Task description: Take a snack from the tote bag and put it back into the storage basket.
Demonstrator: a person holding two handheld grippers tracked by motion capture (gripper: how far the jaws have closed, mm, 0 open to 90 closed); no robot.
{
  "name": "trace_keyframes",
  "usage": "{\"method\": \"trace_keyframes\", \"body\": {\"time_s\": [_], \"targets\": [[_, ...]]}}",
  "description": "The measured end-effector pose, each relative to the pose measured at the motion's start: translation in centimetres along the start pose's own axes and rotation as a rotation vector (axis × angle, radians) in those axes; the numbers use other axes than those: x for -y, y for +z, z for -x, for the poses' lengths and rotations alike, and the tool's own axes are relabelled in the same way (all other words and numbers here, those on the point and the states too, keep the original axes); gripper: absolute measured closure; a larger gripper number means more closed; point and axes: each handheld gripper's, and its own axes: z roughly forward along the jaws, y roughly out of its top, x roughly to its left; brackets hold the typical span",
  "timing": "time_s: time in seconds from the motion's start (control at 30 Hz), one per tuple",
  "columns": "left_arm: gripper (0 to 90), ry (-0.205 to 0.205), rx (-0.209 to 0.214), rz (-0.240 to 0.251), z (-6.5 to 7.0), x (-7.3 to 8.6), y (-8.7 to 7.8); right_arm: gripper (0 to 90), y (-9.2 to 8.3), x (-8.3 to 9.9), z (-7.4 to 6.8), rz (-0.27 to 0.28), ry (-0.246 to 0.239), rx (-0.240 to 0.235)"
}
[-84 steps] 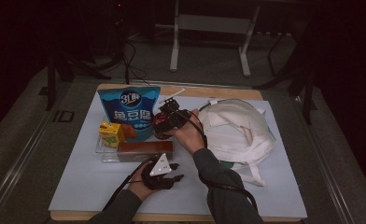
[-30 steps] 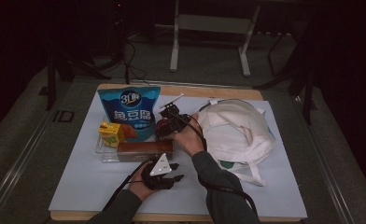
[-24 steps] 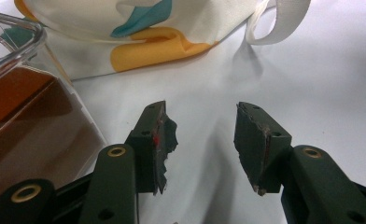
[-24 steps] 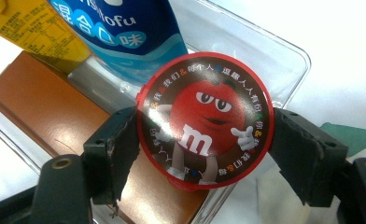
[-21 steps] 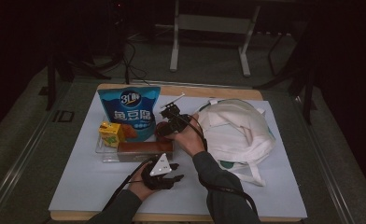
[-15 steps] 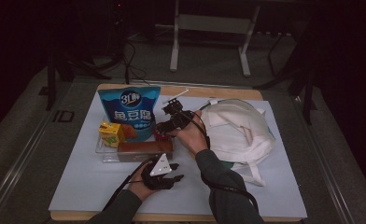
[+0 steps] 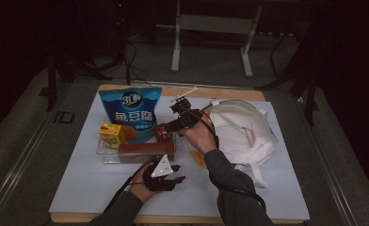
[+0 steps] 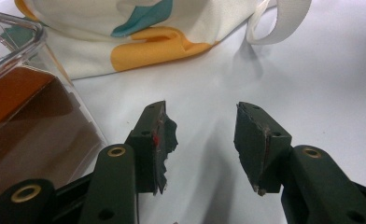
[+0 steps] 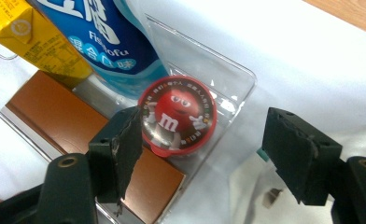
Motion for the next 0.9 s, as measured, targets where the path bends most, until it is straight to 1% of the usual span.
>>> {"method": "trace_keyframes", "body": {"time_s": [0.03, 0.23, 0.33, 0.6, 0.9], "targets": [[54.2, -0.001, 0.001, 0.0, 0.0, 0.0, 0.0, 31.5, -0.1, 0.0, 0.1, 0.001, -0.002, 0.002], [54.2, -0.006, -0.001, 0.001, 0.0, 0.0, 0.0, 31.8, -0.6, 0.3, 0.7, 0.005, 0.004, 0.007], [54.2, -0.001, -0.002, -0.004, -0.1, 0.0, 0.0, 31.8, -0.8, 0.5, 1.1, 0.002, 0.013, 0.013], [54.2, -0.004, -0.002, -0.005, -0.1, 0.0, 0.0, 32.2, -1.5, 1.3, 2.4, -0.01, 0.025, 0.03], [54.2, -0.005, -0.002, -0.006, -0.1, 0.0, 0.0, 33.8, -2.5, 2.6, 4.1, -0.02, 0.036, 0.033]]}}
